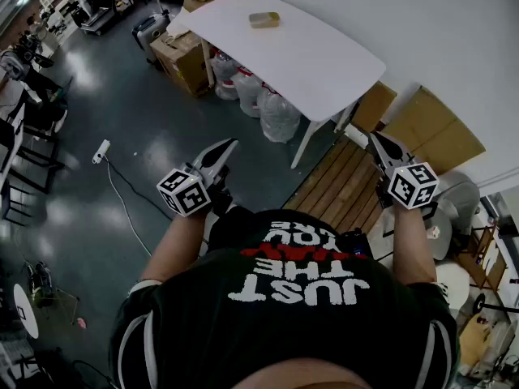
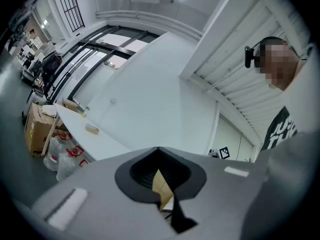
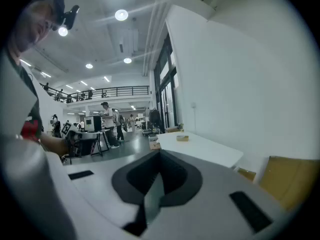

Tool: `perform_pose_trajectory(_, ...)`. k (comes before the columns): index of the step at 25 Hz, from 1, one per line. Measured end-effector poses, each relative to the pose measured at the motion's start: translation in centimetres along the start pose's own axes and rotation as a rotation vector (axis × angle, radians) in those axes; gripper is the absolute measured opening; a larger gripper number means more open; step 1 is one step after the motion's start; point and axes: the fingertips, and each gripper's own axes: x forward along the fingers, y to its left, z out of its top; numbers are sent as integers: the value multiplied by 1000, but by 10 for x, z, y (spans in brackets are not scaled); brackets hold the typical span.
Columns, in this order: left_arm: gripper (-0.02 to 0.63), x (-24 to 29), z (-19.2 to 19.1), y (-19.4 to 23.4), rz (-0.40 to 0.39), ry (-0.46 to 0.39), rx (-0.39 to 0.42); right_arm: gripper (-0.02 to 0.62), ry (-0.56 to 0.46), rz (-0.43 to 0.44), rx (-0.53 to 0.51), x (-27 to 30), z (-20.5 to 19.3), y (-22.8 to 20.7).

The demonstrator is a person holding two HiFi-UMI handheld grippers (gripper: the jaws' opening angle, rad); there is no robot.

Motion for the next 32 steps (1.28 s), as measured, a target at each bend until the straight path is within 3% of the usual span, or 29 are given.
perform_pose_trajectory(13,8,14,0,4,-20,3,-2,5,11,-11,-16,9,6,-8)
perform_pose_trajectory(32,8,51,-5,19,-29,19,-23,6,-3,-42,13,18,16,-54)
